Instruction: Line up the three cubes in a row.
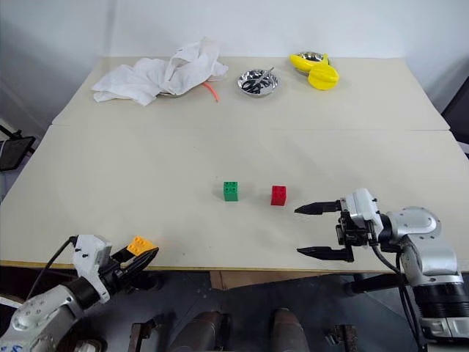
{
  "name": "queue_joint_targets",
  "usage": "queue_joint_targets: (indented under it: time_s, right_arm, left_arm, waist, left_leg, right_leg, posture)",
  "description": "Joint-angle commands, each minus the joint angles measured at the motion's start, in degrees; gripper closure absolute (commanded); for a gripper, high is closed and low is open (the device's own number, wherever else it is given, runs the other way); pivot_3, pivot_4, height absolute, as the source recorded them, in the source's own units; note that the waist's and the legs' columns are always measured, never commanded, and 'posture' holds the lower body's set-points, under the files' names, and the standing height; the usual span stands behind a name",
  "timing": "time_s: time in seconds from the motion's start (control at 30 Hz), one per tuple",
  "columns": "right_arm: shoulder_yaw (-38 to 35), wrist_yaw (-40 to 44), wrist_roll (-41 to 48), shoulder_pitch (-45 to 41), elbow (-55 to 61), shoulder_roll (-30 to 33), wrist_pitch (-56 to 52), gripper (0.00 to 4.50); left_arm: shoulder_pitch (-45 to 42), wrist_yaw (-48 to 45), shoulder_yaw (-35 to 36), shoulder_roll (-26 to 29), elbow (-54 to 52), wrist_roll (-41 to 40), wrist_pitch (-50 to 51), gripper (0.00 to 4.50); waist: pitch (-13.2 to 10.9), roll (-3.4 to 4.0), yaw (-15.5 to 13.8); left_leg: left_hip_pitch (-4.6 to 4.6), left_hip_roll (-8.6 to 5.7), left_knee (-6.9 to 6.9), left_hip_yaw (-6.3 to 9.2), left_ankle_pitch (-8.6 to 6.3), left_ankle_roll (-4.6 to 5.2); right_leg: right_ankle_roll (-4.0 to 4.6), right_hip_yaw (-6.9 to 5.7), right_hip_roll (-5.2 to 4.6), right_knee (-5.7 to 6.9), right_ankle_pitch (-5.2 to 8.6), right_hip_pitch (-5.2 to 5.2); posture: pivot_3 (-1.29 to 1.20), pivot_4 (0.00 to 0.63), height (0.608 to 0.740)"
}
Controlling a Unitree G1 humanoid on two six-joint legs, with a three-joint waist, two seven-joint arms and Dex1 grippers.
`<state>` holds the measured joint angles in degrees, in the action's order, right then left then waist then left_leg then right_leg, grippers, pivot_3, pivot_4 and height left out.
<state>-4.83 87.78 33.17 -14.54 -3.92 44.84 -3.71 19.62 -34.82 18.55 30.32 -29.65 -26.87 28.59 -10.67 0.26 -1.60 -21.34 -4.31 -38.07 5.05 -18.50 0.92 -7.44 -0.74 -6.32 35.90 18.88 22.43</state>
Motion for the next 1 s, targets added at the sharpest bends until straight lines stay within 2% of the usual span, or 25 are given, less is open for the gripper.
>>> queue_joint_targets:
  time_s: [0.03, 0.1, 0.2, 0.3, 0.47, 0.67, 0.73, 1.0]
  right_arm:
    - [-2.75, 0.07, 0.56, 1.08, 2.12, 1.31, 0.81, 0.0]
    - [-3.45, -0.27, 0.4, 1.6, 2.33, 1.49, 0.86, 0.0]
    - [-5.21, -1.5, 0.4, 2.94, 3.38, 1.83, 0.78, 0.0]
    - [-7.26, -2.96, 0.81, 5.19, 5.28, 2.23, 0.39, 0.0]
    - [-10.39, -5.15, 1.46, 9.5, 8.98, 2.8, -0.57, 0.0]
    - [-14.02, -7.95, 2.57, 14.22, 13.14, 2.85, -2.12, 0.0]
    - [-15.36, -9.09, 3.02, 15.41, 14.39, 2.59, -2.39, 0.0]
    - [-19.82, -12.82, 4.33, 16.74, 13.28, -1.49, 0.4, 0.0]
  left_arm:
    - [-8.74, -12.93, -1.1, 7.37, 7.18, -1.2, -6.61, 2.99]
    - [-16.21, -19.03, -3.13, 11.05, 14.33, -0.46, -9.72, 2.99]
    - [-34.13, -29.75, -10.68, 14.18, 31.36, 4.55, -17.98, 2.99]
    - [-50.85, -38.21, -17.77, 12.17, 49.86, 10.49, -28.38, 2.99]
    - [-67.66, -45.94, -22.45, 7.79, 75.06, 16.03, -39.23, 2.99]
    - [-75.71, -49.86, -23.89, 5.17, 91.03, 20.15, -45.8, 2.99]
    - [-76.6, -51.79, -24.2, 4.86, 93.52, 21.23, -46.95, 2.99]
    - [-78.26, -49.6, -23.97, 3.06, 98.32, 25.29, -50.26, 2.99]
  waist:
    - [0.0, 0.01, -0.02]
    - [0.01, 0.02, 0.04]
    - [0.04, 0.09, 0.08]
    - [0.05, 0.08, 0.23]
    - [0.01, 0.0, 0.78]
    - [-0.07, -0.13, 1.31]
    - [-0.07, -0.15, 1.34]
    - [-0.07, -0.21, 1.1]
  left_leg:
    - [0.0, 0.0, 0.0, 0.01, 0.0, 0.0]
    - [0.0, -0.01, -0.02, 0.04, 0.03, -0.04]
    - [0.0, -0.05, -0.01, 0.04, 0.03, -0.03]
    - [-0.02, -0.08, -0.04, 0.05, 0.04, -0.03]
    - [-0.09, -0.14, -0.05, -0.17, -0.01, 0.08]
    - [-0.1, -0.13, -0.1, -0.32, -0.05, 0.14]
    - [-0.11, -0.12, -0.16, -0.33, -0.05, 0.14]
    - [-0.11, -0.13, -0.22, -0.32, -0.05, 0.14]
  right_leg:
    - [0.0, -0.01, 0.0, 0.03, 0.0, -0.01]
    - [0.02, -0.07, -0.01, 0.04, -0.01, -0.01]
    - [0.03, -0.13, -0.04, 0.06, -0.02, 0.02]
    - [0.01, -0.49, 0.0, 0.1, -0.03, 0.04]
    - [-0.07, -0.67, 0.08, 0.49, -0.07, 0.19]
    - [-0.09, -0.67, 0.17, 0.61, -0.07, 0.29]
    - [-0.1, -0.64, 0.16, 0.66, -0.08, 0.28]
    - [-0.1, -0.61, 0.13, 0.73, -0.08, 0.28]
  posture:
    - [0.0, 0.15, 0.74]
    - [0.0, 0.15, 0.74]
    - [0.0, 0.15, 0.74]
    - [0.0, 0.15, 0.74]
    - [0.0, 0.15, 0.74]
    - [0.0, 0.15, 0.74]
    - [0.0, 0.15, 0.74]
    - [0.0, 0.15, 0.74]
